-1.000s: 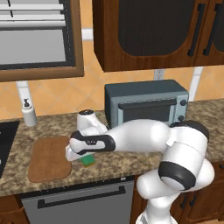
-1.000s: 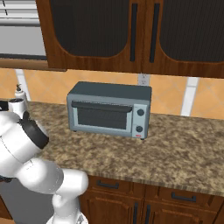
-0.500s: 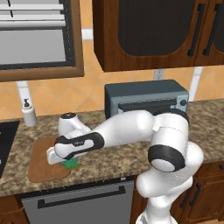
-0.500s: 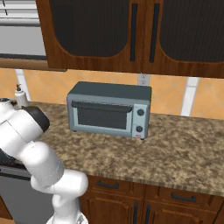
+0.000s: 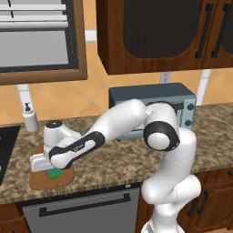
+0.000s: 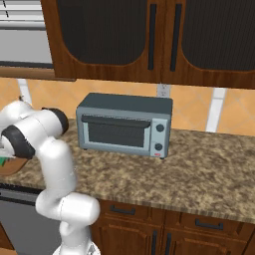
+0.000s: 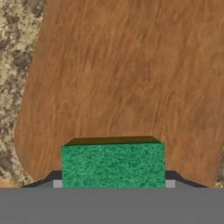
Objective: Pick up the sponge from the counter and clean the cutting board by briefly scrubbing or pressing down on the cutting board. Once finished, release the sponge.
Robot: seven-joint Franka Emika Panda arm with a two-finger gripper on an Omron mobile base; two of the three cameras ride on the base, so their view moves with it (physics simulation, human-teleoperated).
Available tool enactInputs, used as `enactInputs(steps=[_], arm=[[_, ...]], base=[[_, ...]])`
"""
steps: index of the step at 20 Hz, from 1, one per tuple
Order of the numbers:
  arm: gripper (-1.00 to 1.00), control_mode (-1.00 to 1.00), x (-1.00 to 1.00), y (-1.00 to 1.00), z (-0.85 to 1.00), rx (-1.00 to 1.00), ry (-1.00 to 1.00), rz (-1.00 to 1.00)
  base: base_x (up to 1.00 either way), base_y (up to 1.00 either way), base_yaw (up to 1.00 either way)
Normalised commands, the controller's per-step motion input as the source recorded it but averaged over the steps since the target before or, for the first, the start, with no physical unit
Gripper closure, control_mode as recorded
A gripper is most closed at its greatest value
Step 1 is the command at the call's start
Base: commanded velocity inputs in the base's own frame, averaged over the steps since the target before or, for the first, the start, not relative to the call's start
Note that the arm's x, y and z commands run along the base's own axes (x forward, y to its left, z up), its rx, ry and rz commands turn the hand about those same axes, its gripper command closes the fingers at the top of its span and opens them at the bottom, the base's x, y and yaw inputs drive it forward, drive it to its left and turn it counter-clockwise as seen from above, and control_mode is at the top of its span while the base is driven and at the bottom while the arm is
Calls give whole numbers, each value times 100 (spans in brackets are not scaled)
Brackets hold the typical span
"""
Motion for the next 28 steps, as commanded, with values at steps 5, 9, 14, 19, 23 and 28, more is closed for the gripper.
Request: enactInputs(steps=[5,9,14,19,23,28], arm=[[100,-100,23,40,0,-9,0,-12],[100,-100,12,38,1,-7,1,-11],[100,-100,5,29,0,-1,4,-9],[100,-100,0,2,-15,0,0,-3],[100,-100,1,1,-44,0,-7,0],[100,-100,17,8,-60,7,-11,0]], base=[[0,0,0],[0,0,0],[0,0,0],[0,0,0],[0,0,0],[0,0,0]])
